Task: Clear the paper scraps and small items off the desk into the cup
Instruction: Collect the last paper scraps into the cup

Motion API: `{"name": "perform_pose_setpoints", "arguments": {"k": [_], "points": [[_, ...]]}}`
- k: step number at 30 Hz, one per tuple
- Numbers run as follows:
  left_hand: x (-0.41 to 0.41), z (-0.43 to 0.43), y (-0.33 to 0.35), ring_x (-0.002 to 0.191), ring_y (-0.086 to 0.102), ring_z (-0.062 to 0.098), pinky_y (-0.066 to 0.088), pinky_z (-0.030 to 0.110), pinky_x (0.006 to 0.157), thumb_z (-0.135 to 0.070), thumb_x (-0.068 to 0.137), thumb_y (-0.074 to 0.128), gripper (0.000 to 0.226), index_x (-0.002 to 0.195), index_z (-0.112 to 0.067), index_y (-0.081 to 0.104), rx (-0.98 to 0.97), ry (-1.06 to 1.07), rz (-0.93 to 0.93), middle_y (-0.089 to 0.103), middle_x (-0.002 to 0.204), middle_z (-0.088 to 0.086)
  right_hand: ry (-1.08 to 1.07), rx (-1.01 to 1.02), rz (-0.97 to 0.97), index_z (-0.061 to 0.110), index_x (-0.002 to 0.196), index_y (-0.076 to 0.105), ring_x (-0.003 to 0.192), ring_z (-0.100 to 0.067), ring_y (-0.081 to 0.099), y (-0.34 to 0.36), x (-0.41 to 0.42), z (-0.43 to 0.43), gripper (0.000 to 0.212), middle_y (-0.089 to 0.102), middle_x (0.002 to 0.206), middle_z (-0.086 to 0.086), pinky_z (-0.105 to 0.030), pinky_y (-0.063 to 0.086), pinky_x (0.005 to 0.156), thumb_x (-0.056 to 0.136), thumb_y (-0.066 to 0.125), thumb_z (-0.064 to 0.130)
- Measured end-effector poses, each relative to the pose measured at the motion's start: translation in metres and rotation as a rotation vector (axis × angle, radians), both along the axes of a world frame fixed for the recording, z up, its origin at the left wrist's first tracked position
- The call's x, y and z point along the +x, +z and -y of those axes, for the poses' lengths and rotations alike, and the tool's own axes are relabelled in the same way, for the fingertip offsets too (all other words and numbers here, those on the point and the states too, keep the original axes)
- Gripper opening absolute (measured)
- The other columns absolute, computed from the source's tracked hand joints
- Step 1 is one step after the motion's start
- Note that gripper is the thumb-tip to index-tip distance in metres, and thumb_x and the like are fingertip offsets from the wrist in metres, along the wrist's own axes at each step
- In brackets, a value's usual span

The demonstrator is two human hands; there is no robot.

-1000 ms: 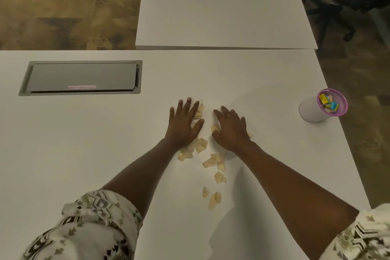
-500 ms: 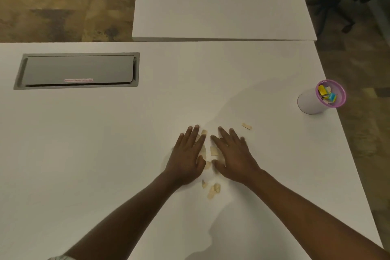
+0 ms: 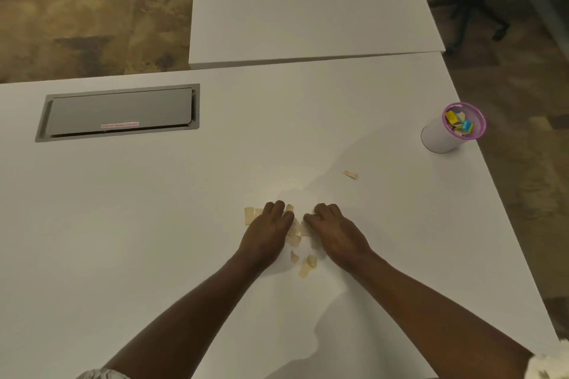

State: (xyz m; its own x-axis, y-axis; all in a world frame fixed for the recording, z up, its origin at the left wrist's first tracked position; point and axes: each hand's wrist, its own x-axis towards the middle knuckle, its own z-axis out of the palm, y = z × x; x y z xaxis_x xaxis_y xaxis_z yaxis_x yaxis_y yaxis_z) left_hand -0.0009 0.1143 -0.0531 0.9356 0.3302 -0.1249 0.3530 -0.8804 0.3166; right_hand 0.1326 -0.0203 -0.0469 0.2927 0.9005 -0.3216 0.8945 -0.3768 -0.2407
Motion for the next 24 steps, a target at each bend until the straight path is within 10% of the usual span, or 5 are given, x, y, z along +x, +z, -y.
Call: {"name": "perform_pose_setpoints", "arguments": {"k": [10, 16, 24], "points": [[0.026, 0.008, 0.01, 0.08, 0.062, 0.023, 0.049, 0.033, 0.068, 0.002, 0.081, 0.056, 0.02, 0.079, -0.008, 0.072, -0.418, 0.574, 0.1, 0.064, 0.085, 0.006, -0.44, 0.213, -0.278, 0.026, 0.105, 0.063, 0.088, -0.019, 0.053, -0.003, 0.024, 0.012, 0.028, 0.056, 0.095, 0.002, -0.029, 0.046, 0.072, 0.089, 0.049, 0.008], [0.06, 0.018, 0.028, 0.073, 0.064, 0.012, 0.044, 0.016, 0.064, -0.002, 0.082, 0.059, 0.024, 0.078, -0.017, 0.077, -0.573, 0.791, 0.147, 0.073, 0.078, -0.004, -0.877, 0.353, -0.58, 0.028, 0.109, 0.066, 0.08, -0.005, 0.061, 0.016, 0.056, 0.023, 0.027, 0.066, 0.088, 0.012, -0.001, 0.038, 0.065, 0.085, 0.067, 0.013], [0.146, 0.043, 0.07, 0.059, 0.063, 0.007, 0.047, 0.016, 0.056, -0.002, 0.082, 0.06, 0.023, 0.075, -0.018, 0.075, -0.835, 0.916, 0.259, 0.075, 0.07, 0.0, -1.082, 0.532, -0.768, 0.024, 0.098, 0.067, 0.077, -0.003, 0.065, 0.052, 0.127, 0.038, 0.017, 0.069, 0.089, 0.008, -0.014, 0.047, 0.064, 0.083, 0.075, 0.019]]}}
